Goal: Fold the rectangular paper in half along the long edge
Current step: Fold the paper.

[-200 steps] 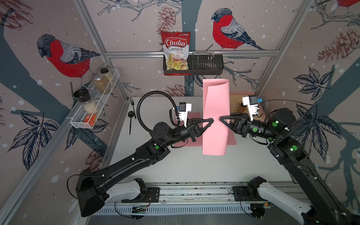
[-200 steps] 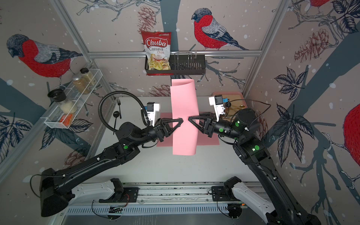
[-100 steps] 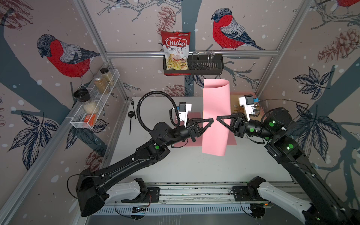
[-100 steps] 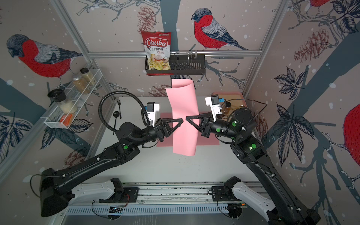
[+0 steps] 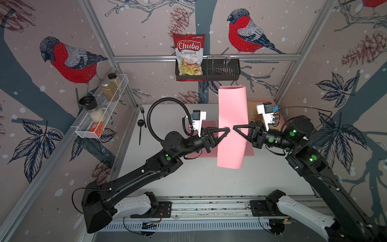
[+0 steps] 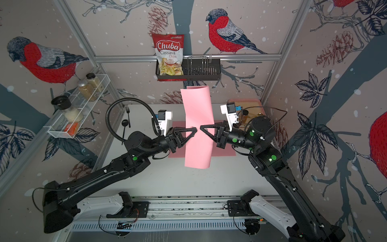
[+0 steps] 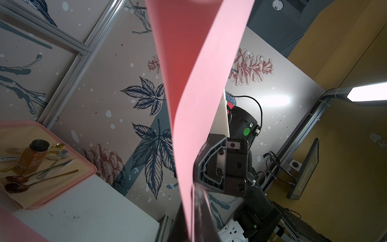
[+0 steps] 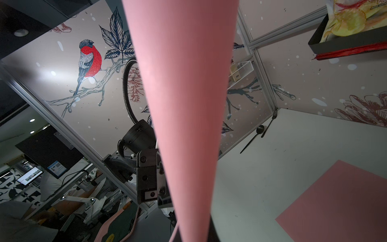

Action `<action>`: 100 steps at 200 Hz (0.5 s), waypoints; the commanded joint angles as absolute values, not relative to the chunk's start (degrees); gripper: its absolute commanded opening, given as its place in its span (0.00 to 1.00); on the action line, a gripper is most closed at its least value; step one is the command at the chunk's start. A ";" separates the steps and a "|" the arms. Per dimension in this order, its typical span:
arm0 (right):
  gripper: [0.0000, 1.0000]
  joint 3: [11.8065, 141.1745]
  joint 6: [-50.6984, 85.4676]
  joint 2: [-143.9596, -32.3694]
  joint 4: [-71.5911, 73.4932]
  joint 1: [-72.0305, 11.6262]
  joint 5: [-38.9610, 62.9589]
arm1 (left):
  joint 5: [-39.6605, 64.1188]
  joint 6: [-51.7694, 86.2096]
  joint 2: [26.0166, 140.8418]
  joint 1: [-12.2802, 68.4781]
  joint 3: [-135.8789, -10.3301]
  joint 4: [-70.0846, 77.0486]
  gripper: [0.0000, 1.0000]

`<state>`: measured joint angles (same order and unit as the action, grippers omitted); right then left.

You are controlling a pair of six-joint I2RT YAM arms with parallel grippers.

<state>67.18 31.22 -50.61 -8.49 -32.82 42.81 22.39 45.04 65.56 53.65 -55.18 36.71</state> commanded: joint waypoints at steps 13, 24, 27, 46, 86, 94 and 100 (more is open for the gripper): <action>0.00 67.95 28.87 -50.63 -10.44 -33.52 43.67 | 22.68 44.88 65.92 53.69 -56.15 37.81 0.20; 0.00 68.24 28.27 -50.72 -11.12 -33.74 43.86 | 22.76 44.91 66.01 53.71 -56.23 37.71 0.22; 0.00 68.21 28.17 -50.71 -11.30 -33.76 43.78 | 22.76 44.96 66.01 53.71 -56.25 37.71 0.22; 0.00 68.46 27.73 -50.67 -11.77 -33.82 43.84 | 22.85 44.97 66.00 53.76 -56.25 37.61 0.22; 0.00 68.81 27.43 -50.97 -11.69 -33.94 44.21 | 23.50 45.63 66.62 53.79 -56.07 38.43 0.11; 0.00 69.02 27.36 -51.17 -11.69 -33.93 44.17 | 23.60 45.74 66.70 53.79 -55.96 38.64 0.10; 0.00 69.16 27.30 -51.23 -11.69 -33.92 44.33 | 23.63 45.79 66.69 53.76 -55.98 38.74 0.10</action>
